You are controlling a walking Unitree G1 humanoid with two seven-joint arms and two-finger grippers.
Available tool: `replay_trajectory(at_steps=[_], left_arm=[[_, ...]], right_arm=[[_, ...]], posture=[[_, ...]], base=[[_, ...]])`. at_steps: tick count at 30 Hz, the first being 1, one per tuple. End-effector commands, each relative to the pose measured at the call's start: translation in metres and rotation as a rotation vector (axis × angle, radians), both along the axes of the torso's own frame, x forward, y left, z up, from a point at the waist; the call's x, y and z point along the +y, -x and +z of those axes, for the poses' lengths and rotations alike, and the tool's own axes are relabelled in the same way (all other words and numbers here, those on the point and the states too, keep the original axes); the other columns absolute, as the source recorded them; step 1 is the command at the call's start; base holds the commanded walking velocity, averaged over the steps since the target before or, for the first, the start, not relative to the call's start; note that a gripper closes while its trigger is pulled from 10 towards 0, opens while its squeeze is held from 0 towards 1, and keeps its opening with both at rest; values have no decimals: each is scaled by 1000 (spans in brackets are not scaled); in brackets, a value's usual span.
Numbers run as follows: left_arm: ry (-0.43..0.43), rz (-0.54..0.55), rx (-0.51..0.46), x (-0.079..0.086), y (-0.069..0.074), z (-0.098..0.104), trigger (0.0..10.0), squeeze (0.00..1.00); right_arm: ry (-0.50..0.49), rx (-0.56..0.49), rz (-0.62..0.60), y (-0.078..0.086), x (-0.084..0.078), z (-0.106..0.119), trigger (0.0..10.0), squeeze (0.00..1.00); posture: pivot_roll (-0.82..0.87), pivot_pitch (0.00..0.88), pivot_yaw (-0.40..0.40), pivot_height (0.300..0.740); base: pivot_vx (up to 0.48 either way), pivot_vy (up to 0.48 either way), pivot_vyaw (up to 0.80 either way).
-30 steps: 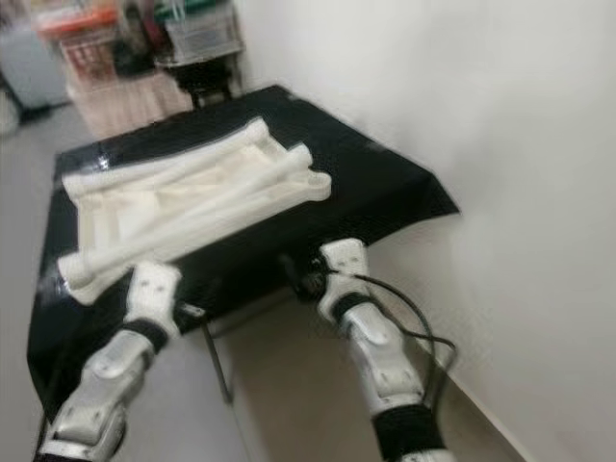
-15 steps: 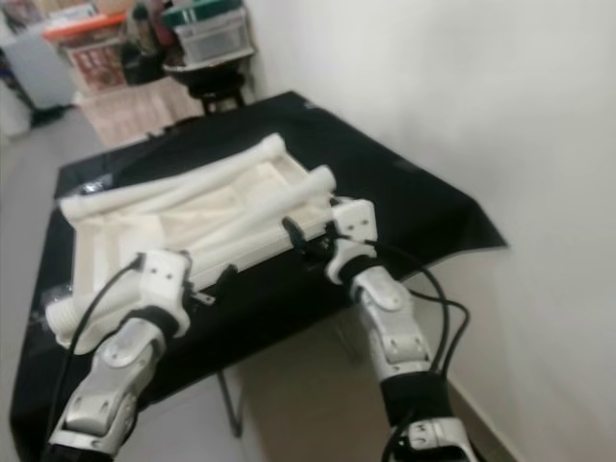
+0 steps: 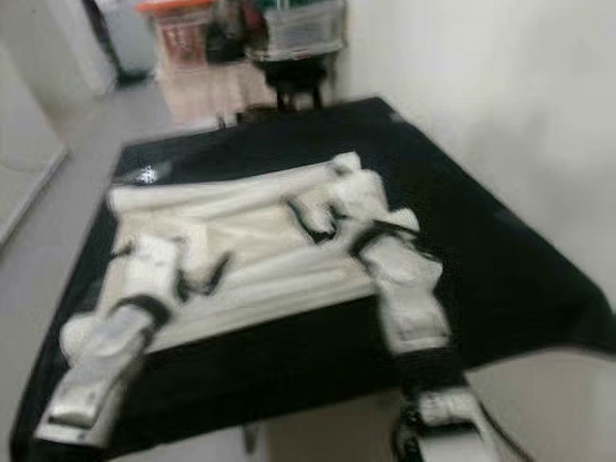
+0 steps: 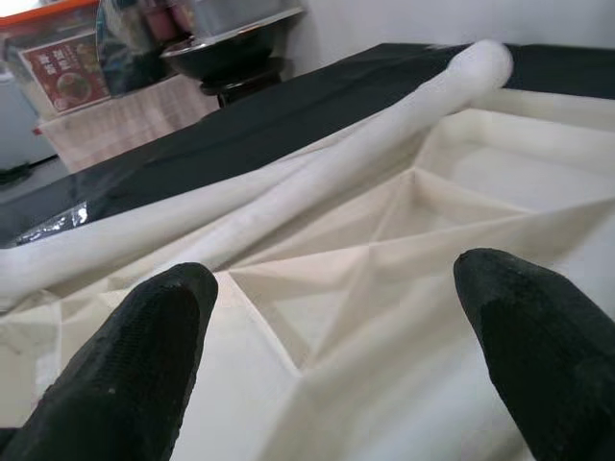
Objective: Building children table
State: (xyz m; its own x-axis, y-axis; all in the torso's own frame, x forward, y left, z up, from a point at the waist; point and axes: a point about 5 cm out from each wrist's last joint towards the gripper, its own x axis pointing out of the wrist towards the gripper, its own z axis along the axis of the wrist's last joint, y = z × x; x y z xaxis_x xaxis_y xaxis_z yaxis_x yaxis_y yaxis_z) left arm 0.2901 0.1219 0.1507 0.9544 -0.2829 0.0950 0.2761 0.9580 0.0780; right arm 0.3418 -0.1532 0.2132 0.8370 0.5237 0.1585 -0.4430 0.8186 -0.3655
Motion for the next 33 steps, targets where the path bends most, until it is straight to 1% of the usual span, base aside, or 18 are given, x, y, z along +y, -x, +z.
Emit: replay_trajectory(at_steps=[1,5,8,10,16,17,18,19,20,22,25,26,27,28,30,31,32,33], left_arm=[[-10,-21,20,-5,1,-2,10000,0],[0,-37,28,-8,4,-4,10000,0],[-22,-47,32,-9,5,-6,10000,0],[-3,-70,51,-12,7,-8,10000,0],[6,-88,63,-14,8,-9,10000,0],[7,-99,66,-16,9,-9,10000,0],[7,-99,66,-16,9,-9,10000,0],[10,-108,69,-17,9,-9,10000,0],[10,-108,69,-17,9,-9,10000,0],[28,-136,97,-19,11,-11,10000,0],[28,-136,97,-19,11,-11,10000,0],[35,-160,106,-21,13,-12,10000,0],[42,-183,111,-22,15,-12,10000,0],[42,-183,111,-22,15,-12,10000,0],[44,-248,130,-25,21,-12,10000,0],[44,-248,130,-25,21,-12,10000,0],[34,-278,148,-26,24,-14,10000,0],[34,-278,148,-26,24,-14,10000,0]], right_arm=[[46,3,-26,-2,-8,2,10000,0],[60,-8,-30,-4,-12,8,10000,0],[116,-6,-21,-4,-13,10,10000,0],[179,26,82,3,-12,11,10000,0],[246,56,149,7,-13,10,10000,0],[299,60,178,10,-16,11,10000,0],[299,60,178,10,-16,11,10000,0],[354,65,190,12,-18,11,10000,0],[354,65,190,12,-18,11,10000,0],[523,112,242,21,-21,7,10000,0],[523,112,242,21,-21,7,10000,0],[607,138,277,27,-22,4,10000,0],[657,172,318,32,-22,3,10000,0],[657,172,318,32,-22,3,10000,0],[767,260,343,34,-24,0,10000,0],[767,260,343,34,-24,0,10000,0],[812,288,338,33,-25,0,10000,0],[812,288,338,33,-25,0,10000,0]], posture=[[-89,0,113,740],[-89,0,110,740],[-89,0,108,740],[-90,0,106,740],[-90,0,105,740],[-91,0,105,740],[-91,0,105,740],[-92,0,105,740],[-92,0,105,740],[-90,0,105,740],[-90,0,105,740],[-90,0,104,740],[-90,0,104,740],[-90,0,104,740],[-84,0,99,740],[-84,0,99,740],[-82,0,99,740],[-82,0,99,740]], base=[[0,0,800],[0,0,600],[0,-360,0],[0,-452,0],[0,-456,0],[0,-461,0],[0,-461,0],[0,-461,0],[0,-461,0],[0,0,0],[0,0,0],[0,0,0],[0,0,0],[0,0,0],[0,0,0],[0,0,0],[0,0,0],[0,0,0]])
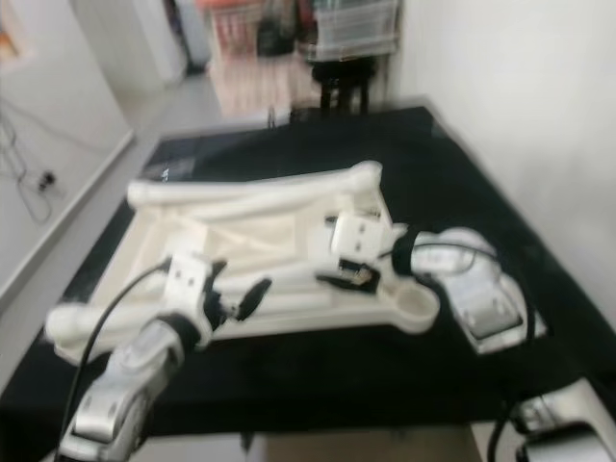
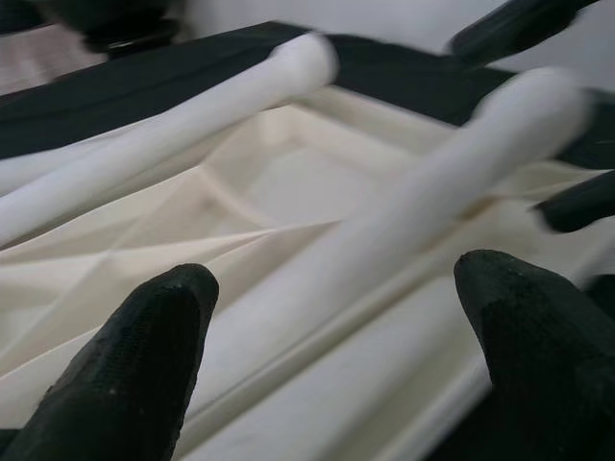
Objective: Building children table
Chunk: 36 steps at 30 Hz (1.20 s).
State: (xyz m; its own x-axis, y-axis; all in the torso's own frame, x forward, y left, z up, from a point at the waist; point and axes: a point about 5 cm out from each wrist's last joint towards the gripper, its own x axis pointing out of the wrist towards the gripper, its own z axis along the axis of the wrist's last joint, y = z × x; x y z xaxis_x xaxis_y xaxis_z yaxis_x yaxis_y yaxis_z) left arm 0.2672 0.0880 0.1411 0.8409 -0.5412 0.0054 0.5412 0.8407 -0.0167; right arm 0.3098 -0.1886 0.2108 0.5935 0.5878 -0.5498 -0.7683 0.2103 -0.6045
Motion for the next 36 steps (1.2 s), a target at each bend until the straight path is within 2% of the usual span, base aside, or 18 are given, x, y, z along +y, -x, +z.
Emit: replay_trajectory(at_steps=[1,2,6,9,13,14,16,18,24,31,34,35,36], left_arm=[[-29,-9,37,8,4,-6,10000,0],[-29,-9,37,8,4,-6,10000,0],[-62,-46,92,14,15,-12,10000,0],[-81,-19,92,18,16,-14,10000,0],[-113,29,89,22,13,-16,10000,0],[-124,75,97,25,8,-19,10000,0],[-124,75,97,25,8,-19,10000,0],[-130,120,113,28,3,-21,10000,0],[-123,115,130,27,4,-22,10000,0],[-119,121,135,26,5,-22,10000,0],[-114,127,138,25,5,-23,10000,0],[-112,127,139,24,5,-23,10000,0],[-110,128,140,24,5,-23,10000,0]], right_arm=[[49,12,36,0,9,2,10000,0],[49,12,36,0,9,2,10000,0],[192,76,7,-3,8,6,10000,0],[225,49,-6,-9,14,9,10000,0],[264,34,0,-12,20,8,10000,0],[294,37,-8,-15,23,6,10000,0],[294,37,-8,-15,23,6,10000,0],[341,49,-33,-20,27,3,10000,0],[422,112,-92,-28,28,1,10000,0],[436,146,-143,-39,32,-2,10000,0],[485,175,-149,-41,31,-7,10000,0],[537,170,-152,-42,28,-10,7216,0],[575,167,-156,-44,27,-12,7216,0]], posture=[[-82,0,99,740],[-82,0,99,740],[-79,0,93,740],[-72,0,87,740],[-69,0,81,740],[-71,0,79,740],[-71,0,79,740],[-77,0,75,740],[-81,0,69,740],[-79,0,56,740],[-79,0,48,740],[-78,0,43,740],[-78,0,43,740]], base=[[0,0,0],[0,0,0],[0,0,0],[0,0,0],[0,0,0],[0,0,0],[0,0,0],[0,0,0],[0,0,0],[0,0,0],[0,0,0],[0,0,0],[0,0,0]])
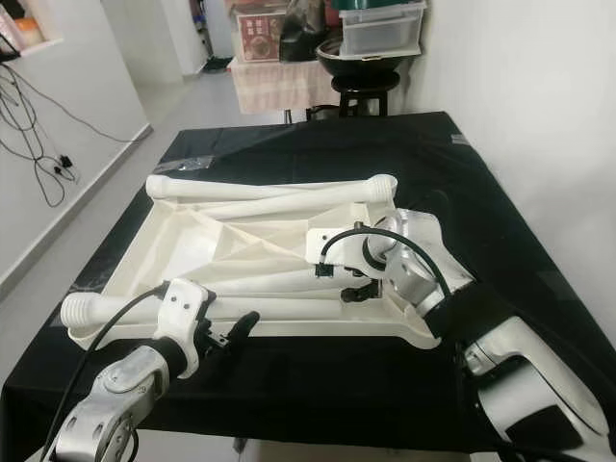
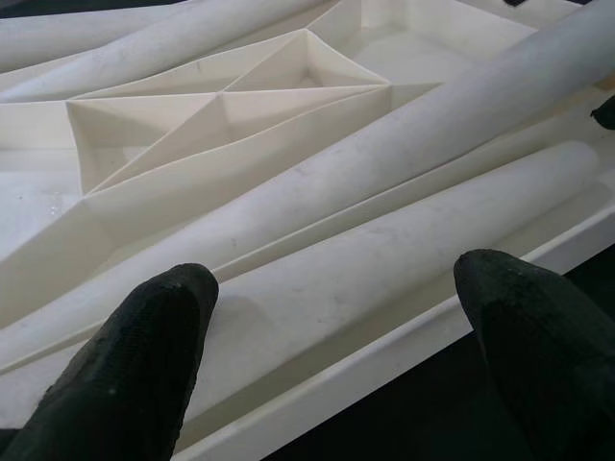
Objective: Building children table
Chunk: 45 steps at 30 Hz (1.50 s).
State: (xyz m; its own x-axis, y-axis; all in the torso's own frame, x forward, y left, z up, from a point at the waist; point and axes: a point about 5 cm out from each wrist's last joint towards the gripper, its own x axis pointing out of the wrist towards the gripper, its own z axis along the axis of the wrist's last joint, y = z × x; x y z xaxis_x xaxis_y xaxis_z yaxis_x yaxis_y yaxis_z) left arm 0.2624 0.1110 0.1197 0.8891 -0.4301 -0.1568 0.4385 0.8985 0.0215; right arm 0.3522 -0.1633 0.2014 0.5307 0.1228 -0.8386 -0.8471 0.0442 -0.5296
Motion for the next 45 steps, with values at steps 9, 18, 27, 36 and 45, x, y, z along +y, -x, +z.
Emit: replay_trajectory(at_steps=[9,18,27,36,45], left_arm=[[7,18,17,0,1,-2,10000,0],[8,16,21,-1,1,-4,10000,0],[-11,4,5,-1,-1,-3,10000,0],[16,-13,-69,-3,-8,13,10000,0],[367,-34,-383,2,-15,101,10000,1000]], right_arm=[[130,32,10,-1,-2,-7,0,0],[128,21,5,-2,-6,-4,0,0],[-241,-80,-14,-7,-9,35,0,0],[-409,-133,-54,-2,-29,50,0,0],[-879,-257,-163,-13,-3,51,0,0]], posture=[[-80,0,31,740],[-83,0,34,740],[-86,0,46,740],[-98,0,66,740],[-86,0,67,740]], base=[[0,0,0],[0,0,0],[0,0,0],[0,0,0],[0,0,0]])
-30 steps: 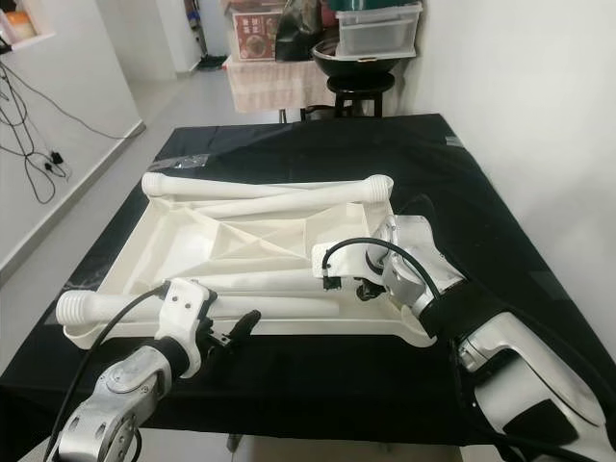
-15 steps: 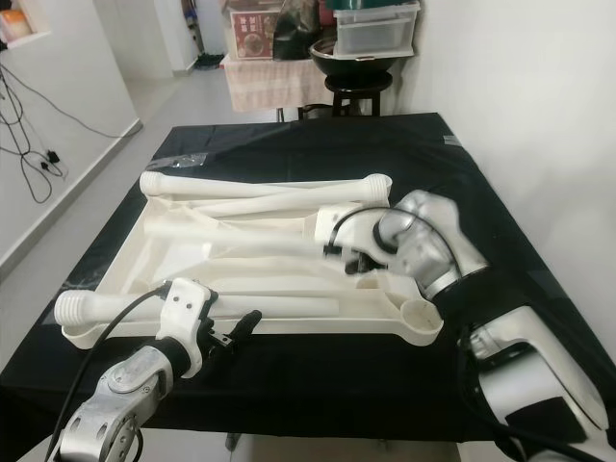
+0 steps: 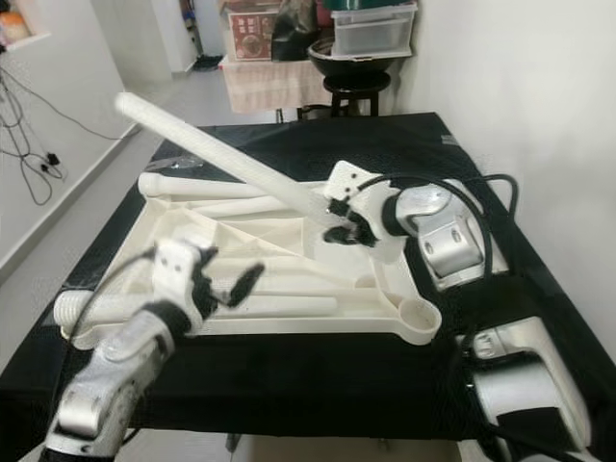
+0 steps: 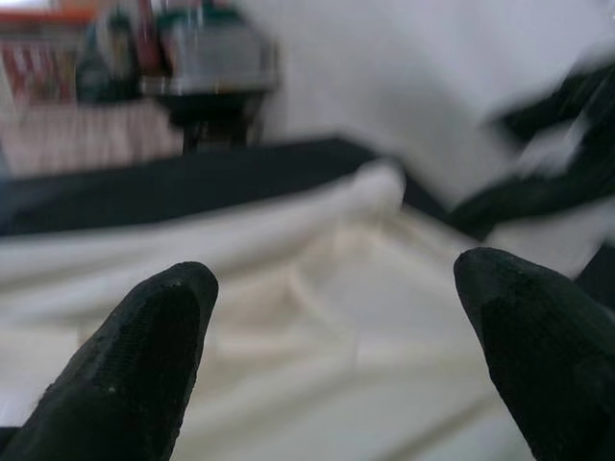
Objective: Building children table
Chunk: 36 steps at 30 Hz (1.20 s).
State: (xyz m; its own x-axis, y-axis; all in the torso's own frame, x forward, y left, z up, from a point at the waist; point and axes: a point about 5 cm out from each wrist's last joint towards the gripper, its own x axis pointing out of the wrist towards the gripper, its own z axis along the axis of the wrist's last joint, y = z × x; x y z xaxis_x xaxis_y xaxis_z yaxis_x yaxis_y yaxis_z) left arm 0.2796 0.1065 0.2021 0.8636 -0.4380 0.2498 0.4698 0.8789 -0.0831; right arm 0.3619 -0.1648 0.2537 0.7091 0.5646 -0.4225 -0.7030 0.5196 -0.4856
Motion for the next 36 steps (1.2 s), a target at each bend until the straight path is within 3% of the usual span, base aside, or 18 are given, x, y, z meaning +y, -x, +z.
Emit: replay_trajectory(at_steps=[1,4,6,7,9,10,17,23,26,36], left_arm=[[86,-15,-65,6,2,19,10000,1000],[184,-35,-135,12,3,44,10000,1000],[184,-35,-135,12,3,44,10000,1000],[209,-37,-151,14,3,50,10000,0],[228,-31,-178,17,3,57,10000,0],[241,-20,-202,20,2,63,10000,0],[282,43,-239,33,0,72,10000,0],[377,82,-235,45,-3,78,10000,0],[388,86,-235,47,-4,79,10000,0],[392,12,-211,41,-5,79,10000,0]], right_arm=[[-134,-16,-68,-4,-1,-2,0,0],[-328,-3,-92,-5,7,-2,0,0],[-328,-3,-92,-5,7,-2,0,0],[-363,5,-79,-4,9,-2,6392,0],[-378,11,-68,-2,11,-3,6392,0],[-379,15,-57,0,12,-5,10000,0],[-425,3,-20,6,13,-4,10000,0],[-440,-25,138,25,24,-6,10000,0],[-443,-28,160,27,25,-5,10000,0],[-326,-26,262,40,38,-12,10000,0]], posture=[[-86,0,67,740],[-84,0,67,740],[-84,0,67,740],[-84,0,67,740],[-85,0,67,740],[-84,0,66,740],[-87,0,66,740],[-88,0,65,740],[-90,0,65,740],[-94,0,68,740]], base=[[0,0,0],[0,0,0],[0,0,0],[0,0,0],[0,0,0],[0,0,0],[0,0,0],[0,0,0],[0,0,0],[0,0,0]])
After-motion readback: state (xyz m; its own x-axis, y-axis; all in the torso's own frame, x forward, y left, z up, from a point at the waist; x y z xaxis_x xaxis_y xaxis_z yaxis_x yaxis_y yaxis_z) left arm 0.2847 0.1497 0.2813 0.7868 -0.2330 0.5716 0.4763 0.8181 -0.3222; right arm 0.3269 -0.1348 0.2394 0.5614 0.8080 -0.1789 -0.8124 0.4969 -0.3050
